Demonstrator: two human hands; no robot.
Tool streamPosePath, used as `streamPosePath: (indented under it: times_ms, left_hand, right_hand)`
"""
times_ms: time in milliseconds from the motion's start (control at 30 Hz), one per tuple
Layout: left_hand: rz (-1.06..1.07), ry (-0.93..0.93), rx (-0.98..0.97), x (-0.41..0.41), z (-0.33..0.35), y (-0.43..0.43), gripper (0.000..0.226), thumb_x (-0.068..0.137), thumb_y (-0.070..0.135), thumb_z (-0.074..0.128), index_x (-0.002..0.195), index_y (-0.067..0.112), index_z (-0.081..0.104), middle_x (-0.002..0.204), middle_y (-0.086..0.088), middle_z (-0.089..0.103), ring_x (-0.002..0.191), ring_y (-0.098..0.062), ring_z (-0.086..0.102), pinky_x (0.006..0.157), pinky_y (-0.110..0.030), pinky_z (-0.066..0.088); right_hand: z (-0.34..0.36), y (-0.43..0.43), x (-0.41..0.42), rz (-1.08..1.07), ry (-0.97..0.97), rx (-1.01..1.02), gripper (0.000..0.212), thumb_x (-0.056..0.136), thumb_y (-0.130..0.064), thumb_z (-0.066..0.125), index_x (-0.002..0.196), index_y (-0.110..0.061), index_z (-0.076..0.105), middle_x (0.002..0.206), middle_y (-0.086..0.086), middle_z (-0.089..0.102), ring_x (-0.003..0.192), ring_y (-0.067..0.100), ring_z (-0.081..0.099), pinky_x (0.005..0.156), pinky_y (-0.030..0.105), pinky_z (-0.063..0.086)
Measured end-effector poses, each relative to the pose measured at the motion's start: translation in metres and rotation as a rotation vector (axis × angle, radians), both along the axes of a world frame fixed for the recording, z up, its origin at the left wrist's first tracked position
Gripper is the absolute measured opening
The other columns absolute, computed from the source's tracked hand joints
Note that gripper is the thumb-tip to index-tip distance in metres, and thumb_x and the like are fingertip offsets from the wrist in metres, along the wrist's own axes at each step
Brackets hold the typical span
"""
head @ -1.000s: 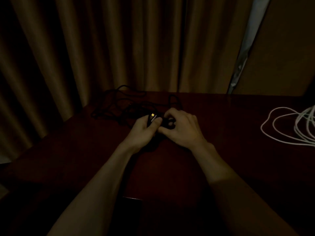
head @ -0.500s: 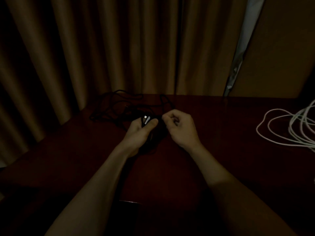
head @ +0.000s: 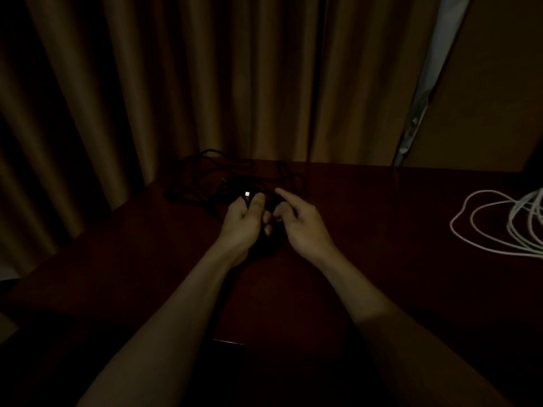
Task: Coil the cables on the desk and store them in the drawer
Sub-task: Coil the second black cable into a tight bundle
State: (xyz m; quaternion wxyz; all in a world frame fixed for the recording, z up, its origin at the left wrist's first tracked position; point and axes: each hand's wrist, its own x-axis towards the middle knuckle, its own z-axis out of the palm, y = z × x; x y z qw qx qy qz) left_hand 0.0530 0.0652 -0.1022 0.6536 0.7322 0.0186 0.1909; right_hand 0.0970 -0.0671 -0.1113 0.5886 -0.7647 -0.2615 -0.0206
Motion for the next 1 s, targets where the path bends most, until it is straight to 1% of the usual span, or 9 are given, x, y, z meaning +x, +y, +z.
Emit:
streamPosePath:
  times_ms: [100,167,300,433,567,733,800,900,1000]
  left_hand:
    - [0.016,-0.01,-0.141,-0.001,0.004,0.002,0.037,0.113,0.026,0.041,0.08,0.017,0.053,0.058,0.006,0.045,0.048,-0.009,0.042,0.045,-0.02,0.039]
    - [0.025,-0.032,-0.211,-0.001,0.006,0.004,0.037,0.112,0.03,0.042,0.077,0.018,0.047,0.058,0.006,0.041,0.048,-0.008,0.038,0.044,-0.019,0.036]
    - [0.088,-0.064,-0.149,0.003,0.002,0.008,0.037,0.111,0.033,0.044,0.079,0.016,0.051,0.058,0.007,0.047,0.049,-0.008,0.044,0.048,-0.022,0.04]
    - [0.089,-0.115,-0.006,0.004,-0.001,0.005,0.038,0.11,0.038,0.046,0.091,0.008,0.063,0.075,0.001,0.061,0.069,-0.01,0.06,0.063,-0.025,0.051]
    - [0.066,-0.092,-0.014,0.001,0.002,0.0,0.025,0.103,0.031,0.062,0.085,0.015,0.061,0.07,0.013,0.06,0.069,-0.001,0.061,0.064,-0.018,0.051]
    - [0.086,-0.035,-0.079,0.002,-0.001,0.001,0.026,0.104,0.026,0.057,0.08,0.017,0.057,0.069,0.012,0.056,0.067,-0.003,0.056,0.067,-0.023,0.046]
    - [0.1,-0.066,-0.038,0.003,-0.004,0.003,0.031,0.107,0.022,0.053,0.076,0.017,0.052,0.066,0.013,0.052,0.064,-0.002,0.051,0.064,-0.021,0.044]
    - [0.112,-0.089,-0.032,0.003,-0.004,0.004,0.035,0.11,0.019,0.047,0.076,0.015,0.054,0.063,0.013,0.055,0.062,-0.002,0.054,0.061,-0.02,0.046]
    - [0.142,-0.079,-0.071,0.005,-0.004,0.008,0.033,0.111,0.02,0.046,0.082,0.011,0.058,0.063,0.013,0.062,0.063,-0.004,0.061,0.064,-0.024,0.051]
  right_hand:
    - [-0.002,-0.004,0.002,0.014,-0.025,-0.045,0.031,0.11,-0.025,0.045,0.136,-0.021,0.061,0.112,-0.013,0.069,0.098,-0.009,0.064,0.082,0.008,0.047]
    - [-0.001,-0.005,0.002,0.018,-0.064,-0.072,0.029,0.111,-0.023,0.042,0.131,-0.021,0.063,0.112,-0.012,0.068,0.096,-0.01,0.062,0.078,0.004,0.045]
    - [-0.001,-0.003,-0.001,-0.019,-0.222,-0.069,0.026,0.11,-0.019,0.046,0.1,-0.016,0.07,0.086,-0.001,0.07,0.078,0.008,0.066,0.071,0.024,0.05]
    - [0.0,0.001,-0.013,0.037,-0.314,-0.057,0.031,0.108,-0.018,0.053,0.079,-0.01,0.064,0.07,0.004,0.064,0.061,0.014,0.06,0.061,0.031,0.048]
    - [-0.001,0.002,-0.014,0.05,-0.368,-0.049,0.026,0.106,-0.014,0.053,0.088,-0.004,0.069,0.07,0.007,0.065,0.059,0.022,0.059,0.054,0.031,0.044]
    - [-0.005,0.007,-0.014,0.114,-0.39,-0.139,0.029,0.107,-0.014,0.051,0.084,-0.002,0.066,0.078,0.005,0.059,0.066,0.018,0.056,0.059,0.032,0.045]
    - [-0.007,0.007,-0.012,0.147,-0.363,-0.222,0.027,0.108,-0.015,0.047,0.096,-0.003,0.067,0.087,0.004,0.056,0.073,0.016,0.055,0.062,0.024,0.045]
    - [-0.006,0.003,-0.011,0.153,-0.331,-0.278,0.032,0.106,-0.01,0.049,0.136,-0.01,0.062,0.102,0.0,0.056,0.085,0.007,0.056,0.073,0.012,0.045]
    - [-0.007,-0.002,-0.009,0.14,-0.347,-0.23,0.044,0.095,0.0,0.061,0.136,-0.015,0.059,0.111,-0.002,0.058,0.1,0.004,0.058,0.087,0.006,0.043]
